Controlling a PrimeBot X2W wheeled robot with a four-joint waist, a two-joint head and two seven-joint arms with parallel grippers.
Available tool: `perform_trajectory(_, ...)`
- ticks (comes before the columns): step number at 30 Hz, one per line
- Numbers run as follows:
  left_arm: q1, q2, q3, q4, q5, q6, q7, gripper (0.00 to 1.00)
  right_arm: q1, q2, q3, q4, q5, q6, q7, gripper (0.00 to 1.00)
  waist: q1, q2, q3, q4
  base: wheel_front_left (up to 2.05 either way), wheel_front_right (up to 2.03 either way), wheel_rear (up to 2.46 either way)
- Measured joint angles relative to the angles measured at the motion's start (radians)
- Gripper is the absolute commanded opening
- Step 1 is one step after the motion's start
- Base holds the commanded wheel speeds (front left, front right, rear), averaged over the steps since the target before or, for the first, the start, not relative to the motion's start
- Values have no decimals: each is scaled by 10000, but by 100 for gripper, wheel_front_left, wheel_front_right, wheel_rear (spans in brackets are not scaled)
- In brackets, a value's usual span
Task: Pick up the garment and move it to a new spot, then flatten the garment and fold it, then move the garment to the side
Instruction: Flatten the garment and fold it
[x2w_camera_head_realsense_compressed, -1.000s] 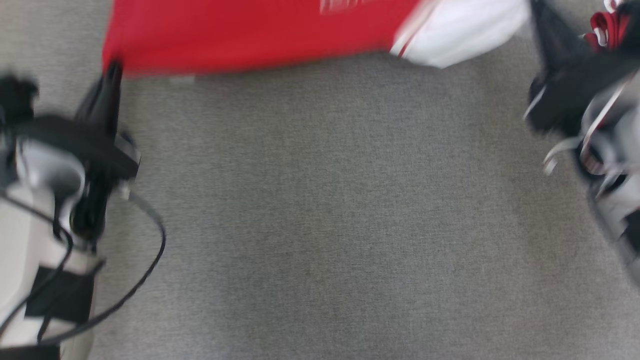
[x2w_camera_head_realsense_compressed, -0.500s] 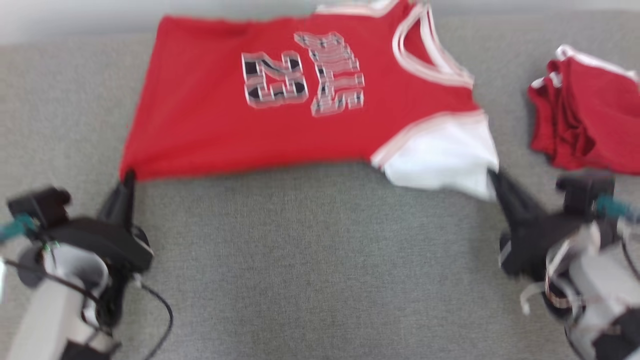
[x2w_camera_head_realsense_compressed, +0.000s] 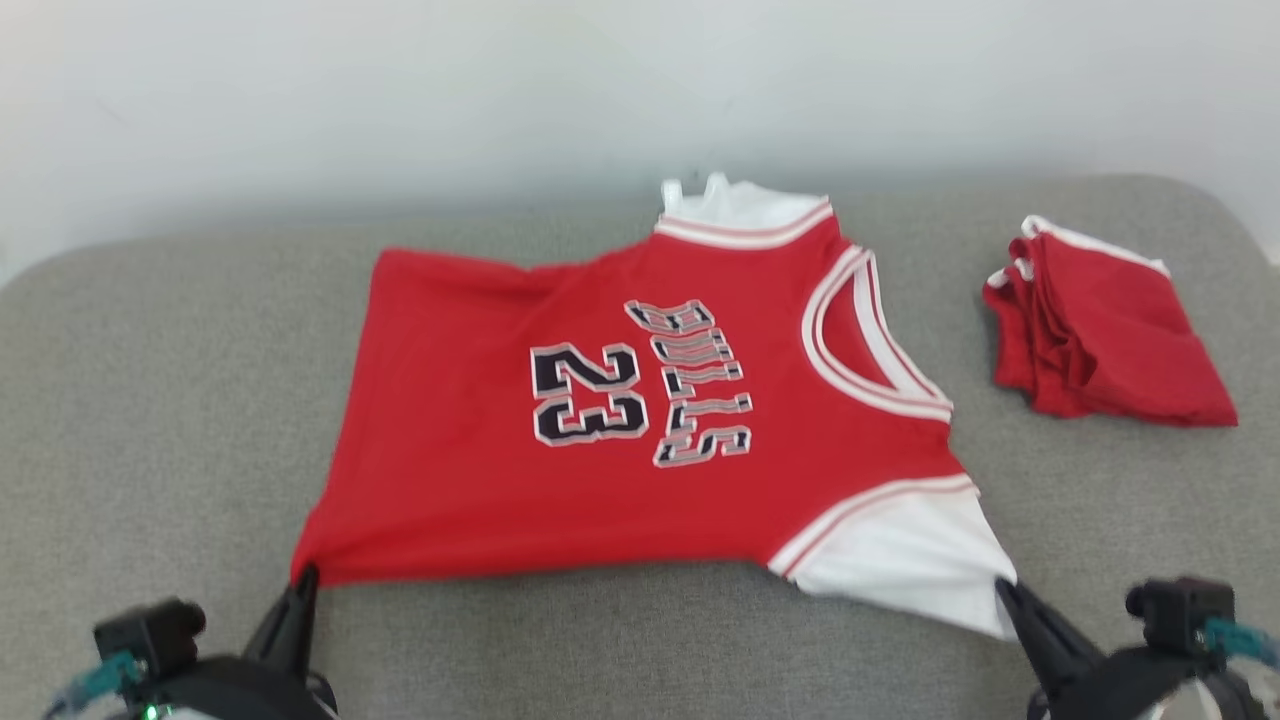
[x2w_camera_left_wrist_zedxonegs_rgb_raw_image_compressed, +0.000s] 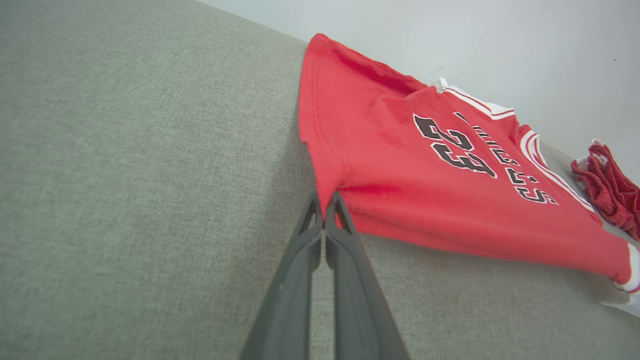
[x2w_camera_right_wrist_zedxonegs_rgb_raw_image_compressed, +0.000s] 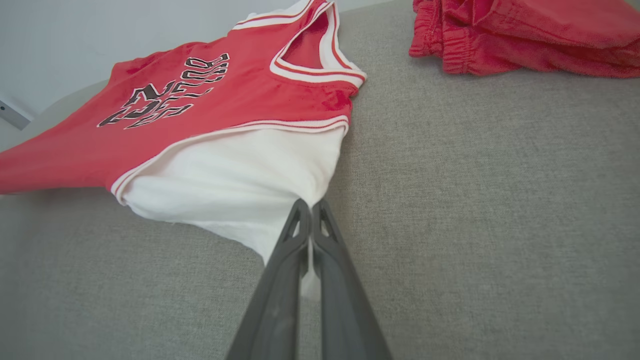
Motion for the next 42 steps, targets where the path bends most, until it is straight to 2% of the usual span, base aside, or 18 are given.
perform_trajectory(8, 1780, 4, -345, -1135, 309, 244, 140, 0, 1908, -558, -48, -1131, 347, -529, 571, 0, 0, 0, -938, 24, 0, 0, 0)
perform_trajectory(19, 2382, 29, -334, -1505, 249, 581, 633, 0, 2069, -798, 211, -1486, 345, -995, 1559, 0, 3, 0, -966, 181, 0, 0, 0)
perform_trajectory(26, 2392, -115, -708, -1448, 313, 713, 1131, 0, 2168, -821, 372, -1396, 268, -1174, 2199, 0, 3, 1, -868, 285, 0, 0, 0)
perform_trajectory(42, 2367, -215, -740, -1373, 364, 982, 1430, 0, 2132, -771, 376, -1375, 180, -1279, 2926, 0, 4, 2, -546, 337, 0, 0, 0)
